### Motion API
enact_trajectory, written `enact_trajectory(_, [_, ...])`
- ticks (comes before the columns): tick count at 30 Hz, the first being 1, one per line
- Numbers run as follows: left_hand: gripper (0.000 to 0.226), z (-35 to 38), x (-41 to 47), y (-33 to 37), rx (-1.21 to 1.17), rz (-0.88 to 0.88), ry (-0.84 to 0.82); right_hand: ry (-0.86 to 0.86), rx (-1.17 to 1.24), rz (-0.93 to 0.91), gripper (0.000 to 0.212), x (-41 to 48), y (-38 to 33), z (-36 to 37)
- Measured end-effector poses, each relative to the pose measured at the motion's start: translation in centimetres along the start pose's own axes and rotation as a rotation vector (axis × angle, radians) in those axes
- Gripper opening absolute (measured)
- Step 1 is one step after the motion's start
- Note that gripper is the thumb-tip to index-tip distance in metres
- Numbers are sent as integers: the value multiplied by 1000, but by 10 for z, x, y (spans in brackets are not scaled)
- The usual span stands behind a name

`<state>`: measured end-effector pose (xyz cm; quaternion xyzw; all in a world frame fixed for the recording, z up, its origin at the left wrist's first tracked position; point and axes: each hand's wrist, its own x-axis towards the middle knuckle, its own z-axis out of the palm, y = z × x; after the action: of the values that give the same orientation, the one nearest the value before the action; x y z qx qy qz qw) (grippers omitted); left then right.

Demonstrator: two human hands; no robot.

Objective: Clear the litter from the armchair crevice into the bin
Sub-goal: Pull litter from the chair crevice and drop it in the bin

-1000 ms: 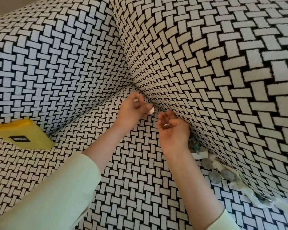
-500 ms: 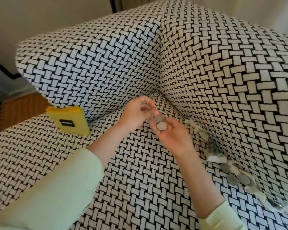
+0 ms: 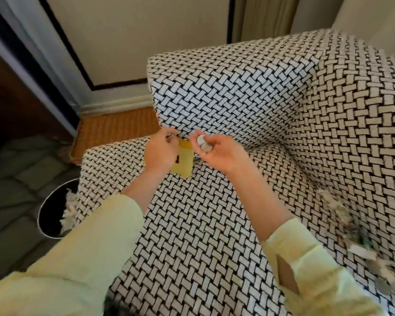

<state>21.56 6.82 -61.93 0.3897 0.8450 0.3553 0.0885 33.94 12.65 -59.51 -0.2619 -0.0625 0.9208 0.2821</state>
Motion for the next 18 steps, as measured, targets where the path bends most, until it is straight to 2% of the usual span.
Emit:
enact_trajectory(2, [30,-2,2,-3,96,2,-87,8,-42,-3,32,7,-1,8])
enact_trajectory(4, [29,-3,3,-8,77,20,-158,16,-80,24,32,15,-1,15])
enact_trajectory(7, [24,-5,1,-16,7,0,-117,20,-247,30,26,23,2,27])
enact_trajectory(11, [26,-9,3,-21,-120,-180,-112,8,-703,5,35,33,8,42])
enact_trajectory(15, [11,-10,4,-24,-210,-273,-151,73,-1246,-47,33,42,14,52])
enact_trajectory(18, [42,-14,4,-23,-198,-277,-205,89,-1600,14,29,48,22,59])
